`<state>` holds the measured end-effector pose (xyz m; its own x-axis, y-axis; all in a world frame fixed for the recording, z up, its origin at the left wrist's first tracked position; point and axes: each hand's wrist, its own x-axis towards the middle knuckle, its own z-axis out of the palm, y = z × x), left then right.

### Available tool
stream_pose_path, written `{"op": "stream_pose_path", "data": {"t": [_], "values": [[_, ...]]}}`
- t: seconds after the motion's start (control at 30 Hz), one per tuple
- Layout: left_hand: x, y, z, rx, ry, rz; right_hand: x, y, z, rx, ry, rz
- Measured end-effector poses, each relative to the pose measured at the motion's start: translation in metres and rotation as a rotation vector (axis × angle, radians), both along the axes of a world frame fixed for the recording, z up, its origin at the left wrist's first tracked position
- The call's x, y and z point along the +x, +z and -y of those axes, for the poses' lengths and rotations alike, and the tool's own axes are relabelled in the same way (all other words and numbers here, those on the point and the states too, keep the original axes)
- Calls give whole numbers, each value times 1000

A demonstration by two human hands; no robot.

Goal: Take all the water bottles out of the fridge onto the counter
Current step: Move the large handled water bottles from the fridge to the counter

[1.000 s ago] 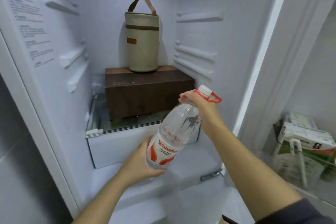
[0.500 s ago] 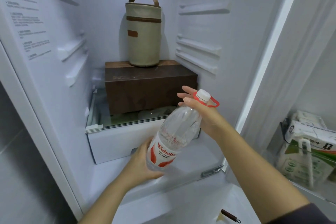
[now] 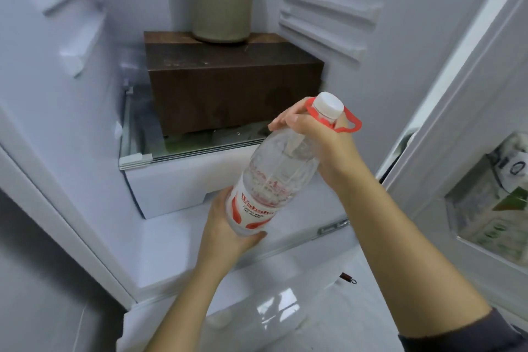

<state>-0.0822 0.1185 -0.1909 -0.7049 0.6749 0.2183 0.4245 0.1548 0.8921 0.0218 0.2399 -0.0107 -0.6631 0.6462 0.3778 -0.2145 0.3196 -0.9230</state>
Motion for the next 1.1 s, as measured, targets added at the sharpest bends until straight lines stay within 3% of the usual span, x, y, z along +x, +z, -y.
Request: {"op": "stream_pose_path", "data": {"t": [0.23,0.5,1.1], "values": [[4,-6,1,6,16,-14,24,-16,-7,-43,88,-227],[48,12,5,-37,16,-70,70,-4,18,50,19,-214],[306,13,70,-33,-313,-223,367,-8,105,80,-239,-295]]}}
